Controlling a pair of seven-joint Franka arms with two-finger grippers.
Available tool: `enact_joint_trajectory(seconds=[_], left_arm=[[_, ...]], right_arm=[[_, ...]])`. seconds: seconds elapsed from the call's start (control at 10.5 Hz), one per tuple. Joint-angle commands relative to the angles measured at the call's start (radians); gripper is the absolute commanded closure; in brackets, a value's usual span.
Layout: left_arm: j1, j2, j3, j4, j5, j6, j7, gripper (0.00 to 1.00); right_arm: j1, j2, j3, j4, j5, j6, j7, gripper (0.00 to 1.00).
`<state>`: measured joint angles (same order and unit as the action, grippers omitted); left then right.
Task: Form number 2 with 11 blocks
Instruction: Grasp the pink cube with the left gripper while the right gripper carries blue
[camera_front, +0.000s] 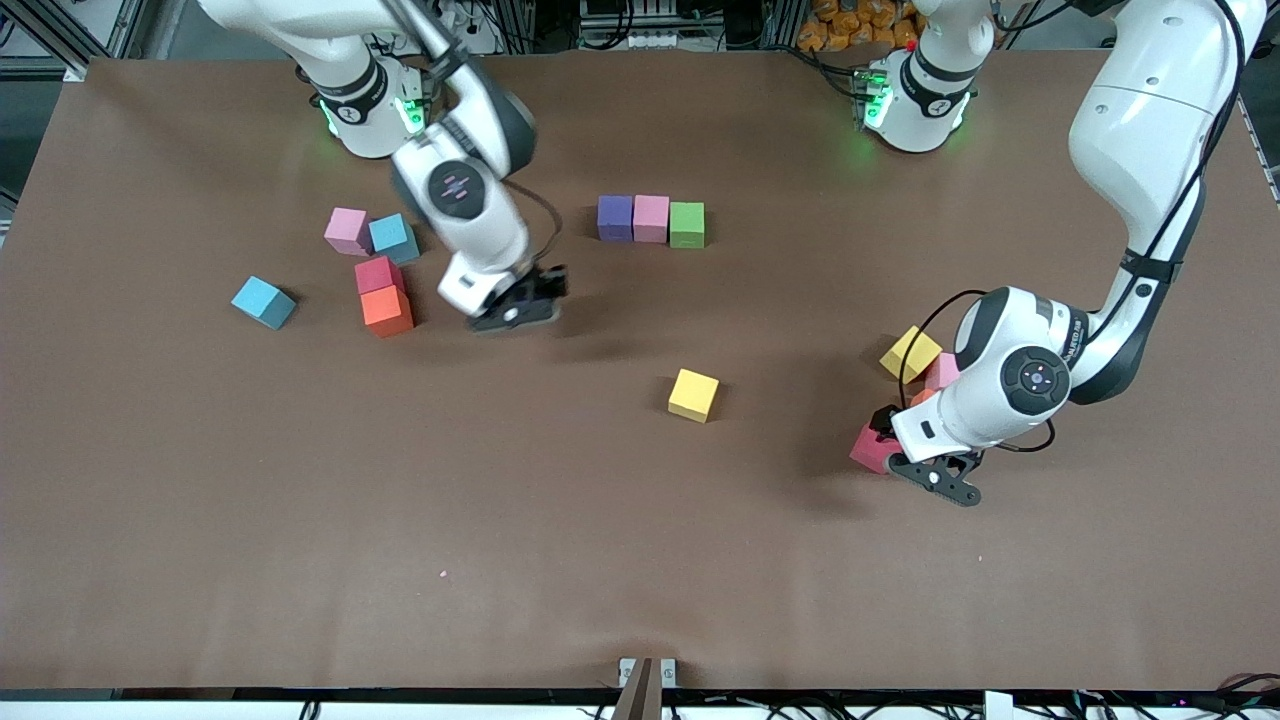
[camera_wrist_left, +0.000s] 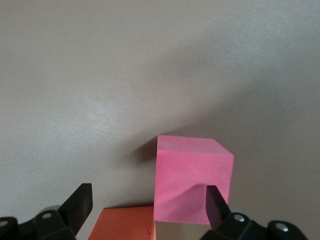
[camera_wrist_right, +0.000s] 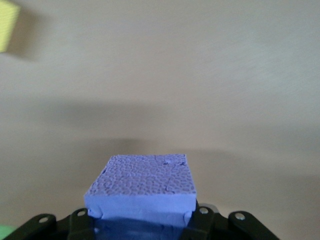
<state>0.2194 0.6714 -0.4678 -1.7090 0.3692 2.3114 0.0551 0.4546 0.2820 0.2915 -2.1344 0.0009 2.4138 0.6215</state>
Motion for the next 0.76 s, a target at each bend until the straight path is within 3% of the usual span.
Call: enact_joint_trajectory(seconds=[0.0, 0.19, 0.48, 0.67], left_arm=[[-0.003, 0.004, -0.003, 0.023, 0.019, -0.020, 0.012, 0.00], [-0.006, 0.005, -0.005, 0.023, 0.008, -0.020, -0.004, 0.00], [-0.026, 0.008, -0.005, 0.023, 0.008, -0.020, -0.032, 0.00], [-0.026, 0.011, -0.005, 0.023, 0.008, -0.020, -0.031, 0.00]], right_arm=[[0.103, 0.100, -0.015, 0.147, 0.017, -0.018, 0.150, 0.57], [0.174, 0.187, -0.018, 0.242, 0.013, -0.016, 0.240, 0.57], [0.326, 0.293, -0.116, 0.379, 0.013, -0.016, 0.346, 0.57], [0.375, 0.348, -0.126, 0.430, 0.010, -0.013, 0.385, 0.57]])
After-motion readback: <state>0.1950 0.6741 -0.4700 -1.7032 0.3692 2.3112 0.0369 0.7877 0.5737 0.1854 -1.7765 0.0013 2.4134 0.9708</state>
